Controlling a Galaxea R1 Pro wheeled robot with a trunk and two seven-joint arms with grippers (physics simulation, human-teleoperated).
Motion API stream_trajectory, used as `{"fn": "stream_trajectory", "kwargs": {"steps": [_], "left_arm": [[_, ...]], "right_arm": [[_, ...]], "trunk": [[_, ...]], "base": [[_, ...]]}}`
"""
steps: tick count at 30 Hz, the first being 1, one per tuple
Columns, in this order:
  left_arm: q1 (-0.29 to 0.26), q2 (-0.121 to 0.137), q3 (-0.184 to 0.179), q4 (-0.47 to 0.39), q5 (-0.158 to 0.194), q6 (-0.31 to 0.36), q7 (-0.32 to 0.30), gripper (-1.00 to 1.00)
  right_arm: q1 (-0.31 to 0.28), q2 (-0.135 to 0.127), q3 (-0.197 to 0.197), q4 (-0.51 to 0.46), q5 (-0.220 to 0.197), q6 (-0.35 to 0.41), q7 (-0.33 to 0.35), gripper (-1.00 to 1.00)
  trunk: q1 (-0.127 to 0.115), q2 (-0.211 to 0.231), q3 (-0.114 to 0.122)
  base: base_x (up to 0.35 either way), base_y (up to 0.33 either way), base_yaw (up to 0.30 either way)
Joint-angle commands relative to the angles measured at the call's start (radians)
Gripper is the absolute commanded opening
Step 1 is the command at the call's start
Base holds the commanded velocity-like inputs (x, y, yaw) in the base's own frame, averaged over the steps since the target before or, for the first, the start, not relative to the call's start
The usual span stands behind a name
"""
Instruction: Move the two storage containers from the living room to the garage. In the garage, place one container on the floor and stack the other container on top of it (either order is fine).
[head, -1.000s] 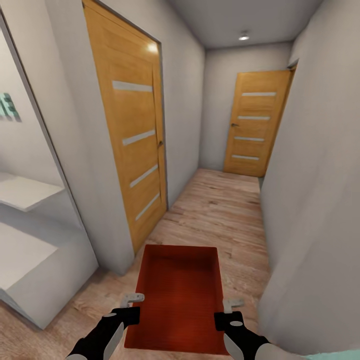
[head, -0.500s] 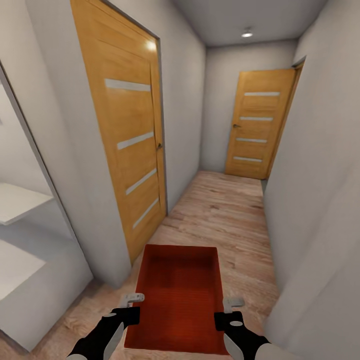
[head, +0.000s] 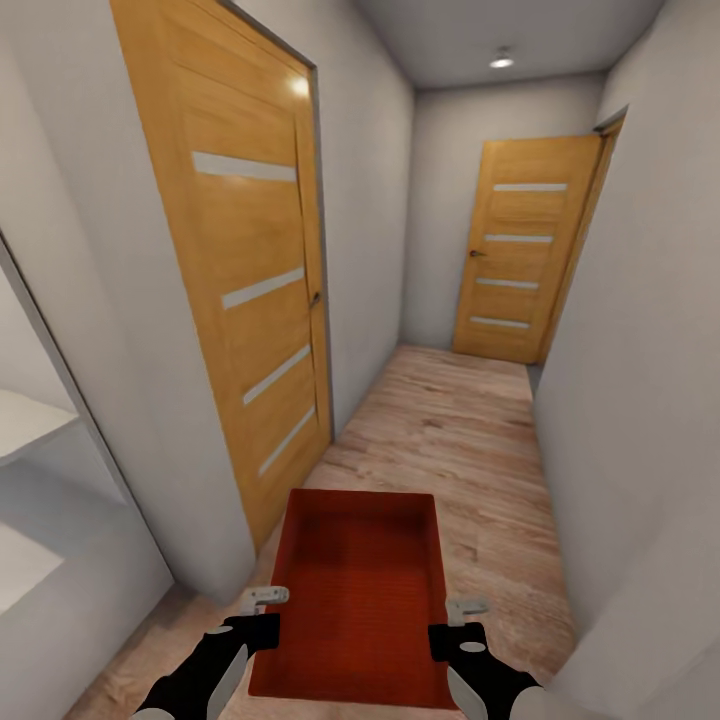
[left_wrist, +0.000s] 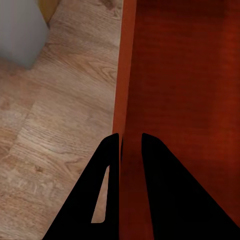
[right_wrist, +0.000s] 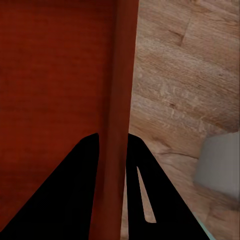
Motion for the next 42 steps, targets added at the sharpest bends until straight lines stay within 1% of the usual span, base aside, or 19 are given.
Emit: {"fn": "stream_trajectory", "kwargs": {"steps": [1, 7, 10, 42], "left_arm": [[-0.001, 0.001, -0.008, -0.005, -0.01, 0.007, 0.011, -1.0], [-0.001, 0.001, -0.008, -0.005, -0.01, 0.008, 0.011, -1.0], [-0.001, 0.001, -0.008, -0.005, -0.01, 0.008, 0.011, -1.0], [-0.001, 0.001, -0.008, -0.005, -0.01, 0.008, 0.011, -1.0]], "right_arm": [[-0.001, -0.006, 0.009, 0.019, -0.02, -0.006, -0.006, -1.0], [-0.001, -0.006, 0.009, 0.019, -0.02, -0.006, -0.006, -1.0], [-0.001, -0.004, 0.009, 0.019, -0.02, -0.006, -0.008, -1.0], [-0.001, -0.005, 0.009, 0.019, -0.02, -0.006, -0.007, -1.0]], "trunk": [[0.001, -0.002, -0.002], [0.001, -0.002, -0.002], [0.001, -0.002, -0.002], [0.001, -0.002, -0.002]], "base": [[0.324, 0.0, 0.0], [0.324, 0.0, 0.0], [0.324, 0.0, -0.13], [0.324, 0.0, -0.241]]}}
